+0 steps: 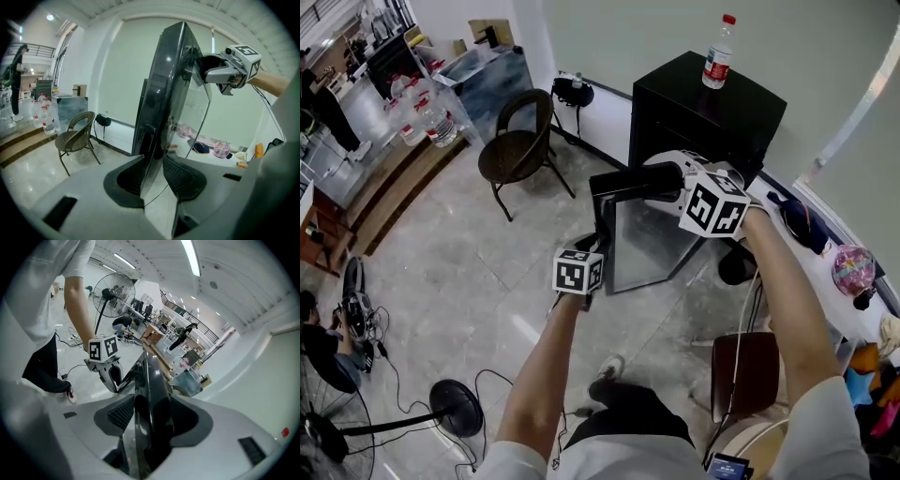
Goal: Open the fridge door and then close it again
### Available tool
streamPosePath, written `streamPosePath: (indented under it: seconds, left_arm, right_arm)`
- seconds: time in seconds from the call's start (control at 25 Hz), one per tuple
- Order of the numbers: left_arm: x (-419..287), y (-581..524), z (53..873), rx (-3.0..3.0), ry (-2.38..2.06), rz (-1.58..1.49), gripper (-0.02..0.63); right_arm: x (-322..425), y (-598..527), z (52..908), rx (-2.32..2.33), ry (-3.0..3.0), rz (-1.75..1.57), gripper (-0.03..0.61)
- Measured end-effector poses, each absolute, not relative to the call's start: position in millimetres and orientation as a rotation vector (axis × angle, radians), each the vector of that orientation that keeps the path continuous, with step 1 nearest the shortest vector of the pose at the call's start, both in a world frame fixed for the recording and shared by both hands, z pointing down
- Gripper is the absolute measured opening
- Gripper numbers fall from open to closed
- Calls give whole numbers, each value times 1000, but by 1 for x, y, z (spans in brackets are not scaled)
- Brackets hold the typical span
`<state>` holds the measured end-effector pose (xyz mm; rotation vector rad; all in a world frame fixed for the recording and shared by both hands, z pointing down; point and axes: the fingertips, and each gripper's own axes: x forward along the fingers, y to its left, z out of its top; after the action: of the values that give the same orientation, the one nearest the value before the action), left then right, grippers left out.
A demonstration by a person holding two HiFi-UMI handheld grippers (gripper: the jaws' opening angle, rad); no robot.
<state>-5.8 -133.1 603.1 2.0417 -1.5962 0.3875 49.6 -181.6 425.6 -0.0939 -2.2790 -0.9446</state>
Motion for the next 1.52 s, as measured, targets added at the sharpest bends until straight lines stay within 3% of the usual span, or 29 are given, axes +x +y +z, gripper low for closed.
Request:
streamPosePath:
  seconds: [0.36,0.56,0.64,1.2,1.52]
  left_arm:
    - [34,-77,600,2145,-1455,445,95]
    - [59,-58,592,2220,-1397,493,201]
    - [67,-53,587,2236,-1406,507,215]
    - [88,-33,566,2281,-1523,569,219]
    - [96,-24,563,2224,-1533,362,183]
  right_arm:
    - [78,-139,425,-250,-2294,-1026,241]
    - [90,-128,427,-315,-2304,-1059,241]
    - [95,-124,427,-328,-2302,-1076,241]
    - [123,-96,427,-382,-2313,-1181,253]
    - [135,-87,424,-241,-2348,-1156,262]
